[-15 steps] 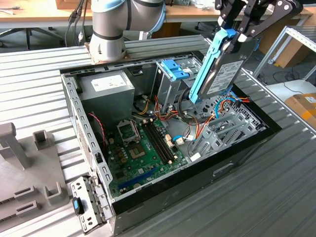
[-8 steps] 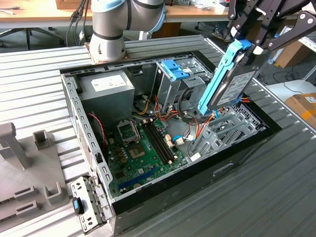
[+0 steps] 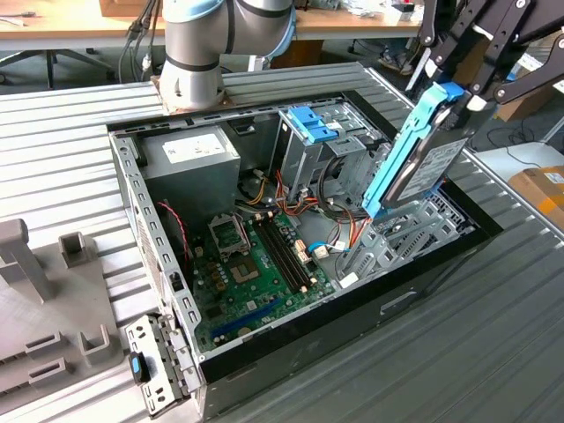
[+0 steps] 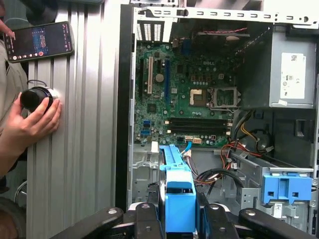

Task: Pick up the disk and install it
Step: 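Pick up the disk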

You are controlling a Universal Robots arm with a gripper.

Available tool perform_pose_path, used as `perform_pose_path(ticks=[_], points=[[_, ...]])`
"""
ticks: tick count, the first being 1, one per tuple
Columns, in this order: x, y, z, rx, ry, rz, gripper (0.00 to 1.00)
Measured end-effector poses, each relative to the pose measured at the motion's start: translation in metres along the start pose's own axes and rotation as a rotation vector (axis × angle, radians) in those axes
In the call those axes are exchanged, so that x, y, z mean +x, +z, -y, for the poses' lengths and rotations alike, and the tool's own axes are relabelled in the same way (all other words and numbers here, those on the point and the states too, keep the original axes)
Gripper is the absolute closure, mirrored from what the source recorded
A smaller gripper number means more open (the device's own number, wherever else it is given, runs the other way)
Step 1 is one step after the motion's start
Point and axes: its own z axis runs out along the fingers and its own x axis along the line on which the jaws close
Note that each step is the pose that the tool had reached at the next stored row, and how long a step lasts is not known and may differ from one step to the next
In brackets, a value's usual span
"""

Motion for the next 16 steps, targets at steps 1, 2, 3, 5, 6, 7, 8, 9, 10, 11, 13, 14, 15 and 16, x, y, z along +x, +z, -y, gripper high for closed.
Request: perform_pose_path(ticks=[1, 2, 3, 5, 6, 7, 8, 9, 10, 11, 13, 14, 15, 16], points=[[0.0006, 0.0006, 0.0, 0.0001, 0.0, -0.0003, 0.64], [0.001, 0.0012, 0.0, 0.0, 0.0, -0.0006, 0.64], [0.0018, 0.004, 0.0, 0.0, 0.0, -0.0009, 0.64], [0.0023, 0.0076, 0.0, 0.0, 0.0, -0.0009, 0.64], [0.0024, 0.009, 0.0, 0.0, 0.0, -0.0008, 0.64], [0.0025, 0.0098, 0.0, 0.0, 0.0, -0.0008, 0.64], [0.0026, 0.0119, 0.0, 0.0, 0.0, -0.0007, 0.64], [0.0027, 0.0155, 0.0, 0.0, 0.0, -0.0008, 0.64], [0.0027, 0.0188, 0.0, 0.0, 0.0, -0.0008, 0.64], [0.0027, 0.02, 0.0, 0.0, 0.0, -0.0007, 0.64], [0.0027, 0.0207, 0.0008, 0.0, 0.0, -0.0008, 0.64], [0.0027, 0.0209, 0.0015, 0.0, 0.0, -0.0008, 0.64], [0.0028, 0.0214, 0.0031, 0.0, 0.0, -0.001, 0.64], [0.0028, 0.0222, 0.0065, 0.0, 0.0, -0.001, 0.64]])
